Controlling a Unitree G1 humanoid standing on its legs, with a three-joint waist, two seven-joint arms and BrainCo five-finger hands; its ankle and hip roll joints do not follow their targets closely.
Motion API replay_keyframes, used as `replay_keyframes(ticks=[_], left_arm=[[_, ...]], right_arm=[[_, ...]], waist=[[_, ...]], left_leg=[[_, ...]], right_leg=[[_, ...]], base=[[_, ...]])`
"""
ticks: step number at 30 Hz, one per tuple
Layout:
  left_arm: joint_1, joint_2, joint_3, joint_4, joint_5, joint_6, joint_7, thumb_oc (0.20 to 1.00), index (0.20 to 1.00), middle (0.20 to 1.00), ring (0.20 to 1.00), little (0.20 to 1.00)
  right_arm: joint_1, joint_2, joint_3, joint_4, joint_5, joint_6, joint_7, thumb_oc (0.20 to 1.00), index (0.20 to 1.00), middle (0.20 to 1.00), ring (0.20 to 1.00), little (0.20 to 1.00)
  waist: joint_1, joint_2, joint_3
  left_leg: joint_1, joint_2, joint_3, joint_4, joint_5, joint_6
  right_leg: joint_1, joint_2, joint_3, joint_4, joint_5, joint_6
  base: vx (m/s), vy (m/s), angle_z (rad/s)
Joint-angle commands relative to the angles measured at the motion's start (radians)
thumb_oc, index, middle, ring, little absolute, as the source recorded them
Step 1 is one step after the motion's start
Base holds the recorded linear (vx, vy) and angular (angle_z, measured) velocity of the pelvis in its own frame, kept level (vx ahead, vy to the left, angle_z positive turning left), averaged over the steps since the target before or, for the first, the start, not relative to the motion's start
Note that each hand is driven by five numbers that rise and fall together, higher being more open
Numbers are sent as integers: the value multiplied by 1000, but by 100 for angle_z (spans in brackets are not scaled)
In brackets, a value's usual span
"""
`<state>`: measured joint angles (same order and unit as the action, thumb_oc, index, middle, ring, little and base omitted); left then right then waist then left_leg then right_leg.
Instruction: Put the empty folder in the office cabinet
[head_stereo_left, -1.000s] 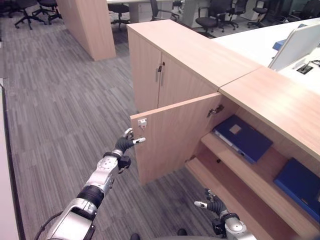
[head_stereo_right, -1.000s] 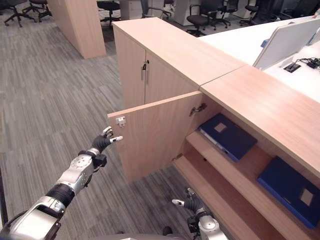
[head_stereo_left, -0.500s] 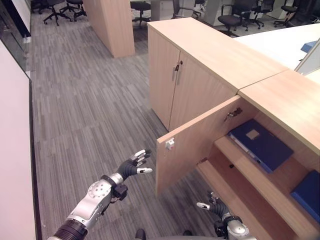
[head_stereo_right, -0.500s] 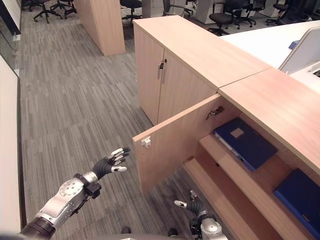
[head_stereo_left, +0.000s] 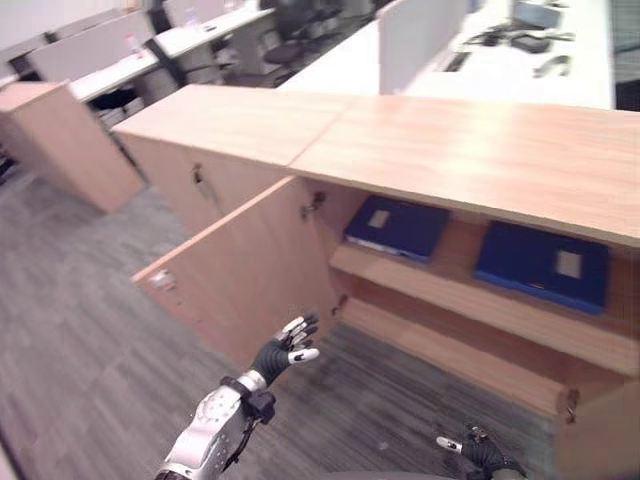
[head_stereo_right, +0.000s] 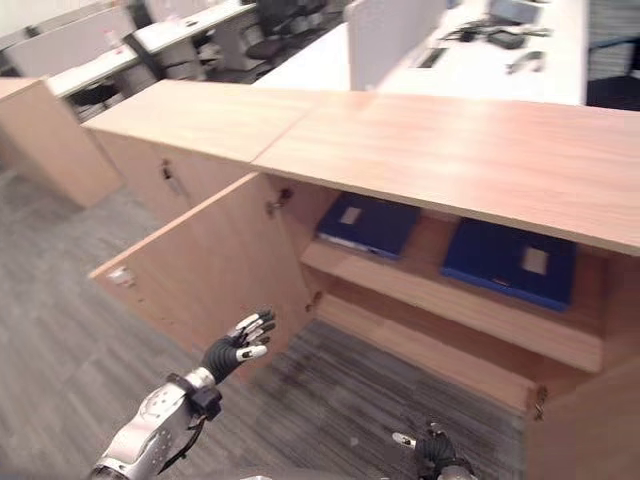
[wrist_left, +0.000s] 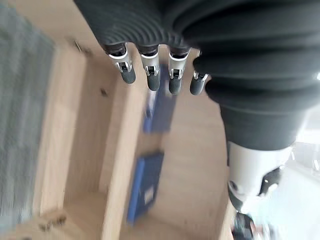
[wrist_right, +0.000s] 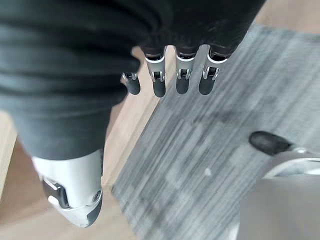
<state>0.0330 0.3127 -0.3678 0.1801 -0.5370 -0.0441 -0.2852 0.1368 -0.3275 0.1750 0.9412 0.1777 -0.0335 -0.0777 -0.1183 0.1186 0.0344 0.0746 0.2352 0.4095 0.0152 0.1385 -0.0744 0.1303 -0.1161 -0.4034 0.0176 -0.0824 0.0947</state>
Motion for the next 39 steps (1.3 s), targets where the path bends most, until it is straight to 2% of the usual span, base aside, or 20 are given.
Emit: replay_keyframes(ticks=[1,2,3,4,5,7,8,10,16,20,22,24,26,31,33,34,35,37,38,39], left_arm=[[-109,58,-34,-23,-18,-44,16,1000,1000,1000,1000,1000],[-127,43,-55,-13,-10,-45,20,1000,1000,1000,1000,1000],[-142,31,-71,-8,-4,-52,27,1000,1000,1000,1000,1000],[-148,27,-77,-5,-4,-55,29,1000,1000,1000,1000,1000],[-146,20,-79,-1,-12,-60,33,1000,1000,1000,1000,1000],[-135,17,-73,16,-12,-67,38,1000,1000,1000,1000,1000],[-115,23,-65,35,-3,-74,42,1000,1000,1000,1000,1000],[-87,25,-46,70,3,-75,49,1000,1000,1000,1000,1000],[-2,13,41,187,44,-77,88,1000,1000,1000,1000,1000],[28,9,89,236,53,-82,111,1000,1000,1000,1000,1000],[3,6,114,272,57,-73,129,1000,1000,1000,1000,1000],[-20,3,123,298,69,-71,144,1000,1000,1000,1000,1000],[-6,3,131,316,83,-78,150,1000,1000,1000,1000,1000],[-23,9,136,347,96,-66,161,1000,1000,1000,1000,1000],[-11,21,146,352,128,-63,162,1000,1000,1000,1000,1000],[-11,23,149,355,134,-61,163,1000,1000,1000,1000,1000],[-10,26,154,368,153,-57,171,1000,1000,1000,1000,1000],[-14,20,151,384,163,-56,179,1000,1000,1000,1000,1000],[-14,19,151,384,163,-56,179,1000,1000,1000,1000,1000],[-28,13,138,409,166,-66,186,1000,1000,1000,1000,1000]], right_arm=[[-97,26,-8,-42,47,-29,-7,1000,1000,1000,1000,1000],[-94,11,-6,-42,50,-31,-12,1000,1000,1000,1000,1000],[-98,-7,-7,-41,51,-32,-15,1000,1000,1000,1000,1000],[-97,-12,-7,-39,51,-32,-15,1000,1000,1000,1000,1000],[-101,-20,-6,-23,50,-34,-15,1000,1000,1000,1000,1000],[-108,-22,-5,4,47,-34,-14,1000,1000,1000,1000,1000],[-115,-25,-10,37,46,-35,-10,1000,1000,1000,1000,1000],[-124,-25,-16,76,47,-36,-11,1000,1000,1000,1000,1000],[-96,-3,-29,71,44,-31,8,1000,1000,1000,1000,1000],[-99,16,-26,62,46,-34,13,1000,1000,1000,1000,1000],[-106,21,-37,28,52,-37,5,1000,1000,1000,1000,1000],[-102,14,-37,5,53,-33,-6,1000,1000,1000,1000,1000],[-104,20,-36,-7,57,-28,0,1000,1000,1000,1000,1000],[-139,51,-55,-30,78,-28,-8,1000,1000,1000,1000,1000],[-171,71,-35,-48,67,-26,-1,1000,1000,1000,1000,1000],[-173,76,-33,-53,65,-26,1,1000,1000,1000,1000,1000],[-176,95,-29,-70,64,-27,-1,1000,1000,1000,1000,1000],[-162,104,-29,-97,77,-31,-6,1000,1000,1000,1000,1000],[-162,104,-29,-98,77,-31,-6,1000,1000,1000,1000,1000],[-134,97,-26,-137,86,-43,-7,1000,1000,1000,1000,1000]], waist=[[17,-61,76],[14,-60,90],[11,-59,99],[11,-63,100],[23,-68,98],[44,-70,91],[62,-66,86],[82,-63,89],[102,-52,84],[118,-68,71],[125,-101,89],[117,-117,87],[125,-123,77],[147,-143,66],[162,-148,81],[165,-143,82],[170,-131,95],[163,-125,96],[162,-123,94],[145,-114,93]], left_leg=[[-15,-4,32,137,-139,-36],[-39,21,-32,197,-85,-62],[-63,14,-138,226,-34,-79],[-66,4,-189,213,-35,-78],[-65,-28,-288,152,-75,-69],[-73,-63,-397,71,-112,-66],[-84,-83,-489,8,-103,-63],[-108,-106,-559,-26,-85,-65],[-83,-86,-494,-76,-52,-70],[-68,-107,-521,-87,-64,-62],[-126,-74,-398,2,-63,-70],[-162,-6,-218,76,-63,-66],[-154,-16,-192,74,-91,-55],[-168,-67,-198,69,-118,-4],[-153,-95,-185,69,-143,27],[-152,-96,-185,66,-142,35],[-133,-106,-220,44,-137,44],[-105,-135,-269,-6,-124,46],[-107,-134,-270,-8,-121,46],[-99,-167,-354,-35,-109,45]], right_leg=[[-35,-40,124,-18,34,35],[-18,-14,167,-45,31,18],[-19,-8,204,-70,42,16],[-25,-12,224,-76,47,23],[-36,-22,263,-83,56,38],[-44,-18,300,-86,55,44],[-42,-7,330,-85,52,47],[-34,3,354,-91,48,49],[-1,0,332,-95,35,57],[-2,-10,325,-93,41,63],[2,-58,264,-92,50,77],[15,-90,189,-94,52,91],[28,-108,174,-74,53,99],[-14,-164,135,94,37,122],[-73,-213,125,237,88,156],[-95,-219,130,284,113,161],[-132,-210,154,361,154,167],[-134,-187,195,365,137,167],[-135,-184,194,360,142,167],[-135,-121,266,272,55,149]], base=[[-31,-234,-95],[-55,-116,-95],[-58,-34,-83],[-49,52,-88],[23,57,-99],[104,29,-101],[162,25,-59],[108,27,-20],[59,110,-8],[44,107,32],[-84,198,26],[-40,167,85],[81,193,137],[53,182,76],[31,202,36],[57,168,29],[71,130,35],[88,70,50],[167,17,96],[125,-3,106]])
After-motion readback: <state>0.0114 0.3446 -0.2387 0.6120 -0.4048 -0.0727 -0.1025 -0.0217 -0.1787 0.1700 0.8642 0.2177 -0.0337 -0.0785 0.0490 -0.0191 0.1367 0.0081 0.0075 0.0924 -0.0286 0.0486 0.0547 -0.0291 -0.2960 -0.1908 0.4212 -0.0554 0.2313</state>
